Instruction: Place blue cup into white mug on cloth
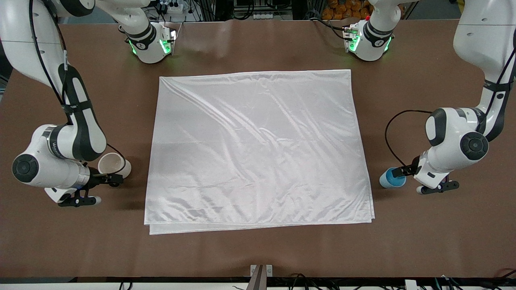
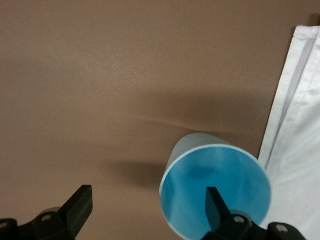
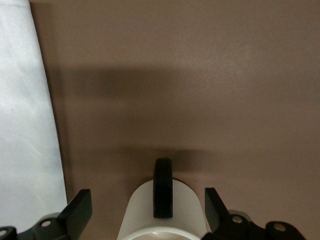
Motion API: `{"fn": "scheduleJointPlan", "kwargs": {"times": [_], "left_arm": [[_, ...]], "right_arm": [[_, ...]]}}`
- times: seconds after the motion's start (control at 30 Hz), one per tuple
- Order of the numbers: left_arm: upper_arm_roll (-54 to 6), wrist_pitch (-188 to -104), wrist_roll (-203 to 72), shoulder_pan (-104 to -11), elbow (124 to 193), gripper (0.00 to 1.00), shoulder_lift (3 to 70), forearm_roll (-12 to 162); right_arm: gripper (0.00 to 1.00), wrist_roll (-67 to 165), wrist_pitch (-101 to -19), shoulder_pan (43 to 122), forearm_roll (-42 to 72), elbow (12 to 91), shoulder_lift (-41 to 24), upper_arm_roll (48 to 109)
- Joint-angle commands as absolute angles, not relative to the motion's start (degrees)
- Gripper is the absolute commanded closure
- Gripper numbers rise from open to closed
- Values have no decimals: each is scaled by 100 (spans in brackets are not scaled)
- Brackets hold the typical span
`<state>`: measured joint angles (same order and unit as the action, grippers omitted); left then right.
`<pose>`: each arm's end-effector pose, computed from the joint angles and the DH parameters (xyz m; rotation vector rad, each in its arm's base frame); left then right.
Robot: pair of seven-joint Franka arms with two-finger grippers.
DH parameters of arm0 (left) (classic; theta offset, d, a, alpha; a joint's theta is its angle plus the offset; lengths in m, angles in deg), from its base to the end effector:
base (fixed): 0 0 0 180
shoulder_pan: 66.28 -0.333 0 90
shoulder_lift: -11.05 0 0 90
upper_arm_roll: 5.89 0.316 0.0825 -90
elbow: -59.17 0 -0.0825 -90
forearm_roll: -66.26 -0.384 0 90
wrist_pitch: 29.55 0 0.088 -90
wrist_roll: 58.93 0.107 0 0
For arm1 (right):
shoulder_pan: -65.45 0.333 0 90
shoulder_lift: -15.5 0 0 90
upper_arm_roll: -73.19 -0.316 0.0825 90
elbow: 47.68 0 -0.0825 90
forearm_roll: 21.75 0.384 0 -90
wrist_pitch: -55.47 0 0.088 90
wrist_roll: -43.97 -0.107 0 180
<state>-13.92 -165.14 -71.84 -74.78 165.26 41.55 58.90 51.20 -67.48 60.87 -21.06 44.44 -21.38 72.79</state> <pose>0.6418 0.0122 0.2356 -3.1123 -0.2495 0.0125 0.6804 -0.0498 0.2430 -3.1122 -0.0700 0.1615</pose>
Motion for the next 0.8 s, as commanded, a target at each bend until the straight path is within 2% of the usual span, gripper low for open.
{"fn": "scheduleJointPlan", "kwargs": {"times": [0.0, 0.13, 0.17, 0.2, 0.23, 0.27, 0.4, 0.5, 0.63, 0.77], "left_arm": [[-1415, -16701, -7176, -7489, 16491, 0, 4313, 5765], [-1415, -16710, -7185, -7471, 16438, 6, 4392, 5765], [-1415, -16718, -7185, -7480, 16429, 11, 4436, 5765], [-1415, -16745, -7176, -7480, 16420, 18, 4453, 5765], [-1415, -16780, -7176, -7480, 16420, 34, 4462, 5756], [-1415, -16806, -7176, -7480, 16429, 44, 4462, 5765], [-1415, -16815, -7176, -7454, 16438, 76, 4471, 5756], [-1415, -16806, -7176, -7445, 16429, 100, 4436, 5756], [-1415, -16771, -7167, -7436, 16420, 100, 4287, 5756], [-1424, -16692, -7123, -7445, 16420, 100, 4050, 5747]], "right_arm": [[0, 5162, -6740, 6035, -2202, 4416, -2229, 7249], [0, 5162, -6740, 6027, -2202, 4486, -2229, 7249], [0, 5162, -6740, 6018, -2202, 4486, -2229, 7249], [4, 5162, -6740, 6001, -2202, 4486, -2229, 7249], [9, 5162, -6740, 5992, -2202, 4486, -2229, 7249], [17, 5162, -6740, 5992, -2202, 4495, -2238, 7249], [53, 5162, -6740, 5992, -2202, 4530, -2238, 7249], [69, 5162, -6749, 5983, -2202, 4539, -2230, 7249], [75, 5197, -6749, 6009, -2202, 4539, -2238, 7249], [77, 5197, -6731, 6018, -2202, 4539, -2229, 7249]]}}
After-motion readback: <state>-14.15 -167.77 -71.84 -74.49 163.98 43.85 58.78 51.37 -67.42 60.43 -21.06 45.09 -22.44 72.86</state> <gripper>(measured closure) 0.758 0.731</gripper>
